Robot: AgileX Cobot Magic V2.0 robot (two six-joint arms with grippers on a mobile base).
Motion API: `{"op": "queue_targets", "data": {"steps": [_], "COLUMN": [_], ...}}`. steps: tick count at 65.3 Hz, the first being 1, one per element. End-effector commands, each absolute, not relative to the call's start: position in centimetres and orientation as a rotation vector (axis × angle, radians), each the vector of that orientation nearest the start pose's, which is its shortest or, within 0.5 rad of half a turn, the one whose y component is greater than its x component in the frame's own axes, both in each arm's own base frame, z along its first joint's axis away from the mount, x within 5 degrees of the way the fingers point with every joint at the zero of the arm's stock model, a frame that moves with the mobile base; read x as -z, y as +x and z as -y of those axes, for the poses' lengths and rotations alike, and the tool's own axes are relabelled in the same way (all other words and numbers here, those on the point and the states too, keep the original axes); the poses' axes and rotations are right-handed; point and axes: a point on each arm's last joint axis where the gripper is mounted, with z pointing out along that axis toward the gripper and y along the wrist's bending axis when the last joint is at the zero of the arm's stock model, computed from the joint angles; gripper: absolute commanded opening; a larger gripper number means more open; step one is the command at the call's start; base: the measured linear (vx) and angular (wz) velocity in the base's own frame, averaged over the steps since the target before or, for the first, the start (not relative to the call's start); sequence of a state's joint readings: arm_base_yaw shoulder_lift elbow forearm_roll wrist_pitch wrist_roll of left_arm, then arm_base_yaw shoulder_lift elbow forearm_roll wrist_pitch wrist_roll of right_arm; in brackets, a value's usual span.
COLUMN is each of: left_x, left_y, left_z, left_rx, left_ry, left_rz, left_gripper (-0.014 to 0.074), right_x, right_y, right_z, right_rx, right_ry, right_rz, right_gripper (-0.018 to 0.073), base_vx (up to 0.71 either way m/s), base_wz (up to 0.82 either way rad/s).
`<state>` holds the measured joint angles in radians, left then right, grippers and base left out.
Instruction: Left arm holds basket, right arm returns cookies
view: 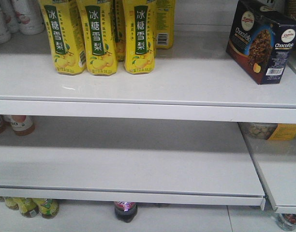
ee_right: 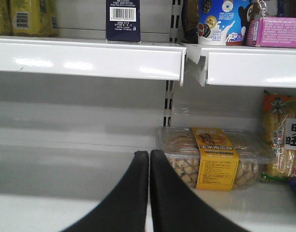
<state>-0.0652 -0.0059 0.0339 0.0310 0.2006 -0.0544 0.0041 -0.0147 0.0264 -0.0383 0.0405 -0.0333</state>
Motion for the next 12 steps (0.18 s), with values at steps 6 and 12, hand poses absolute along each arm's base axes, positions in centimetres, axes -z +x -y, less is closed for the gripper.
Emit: {"op": "queue_targets", "data": {"steps": [6, 12], "left_x": [-19.2, -19.2], "left_y": [5.6, 5.6], "left_z": [0.36, 0.36], "left_rx": [0.057, 0.057], "left_ry": [0.049, 0.049], "left_rz": [-1.591, -1.591], "left_gripper": [-0.0006, -0.0006], "right_x": [-20.8, -20.8], "right_y": [5.54, 5.54], "right_z": [-0.04, -0.04], "right_rx": [0.062, 0.062], "right_ry": [-0.064, -0.064], "right_rz": [-1.453, -1.453], "right_gripper": [-0.0008, -0.0008], "base_vx": [0.0, 0.0], "base_wz": [0.0, 0.0]}}
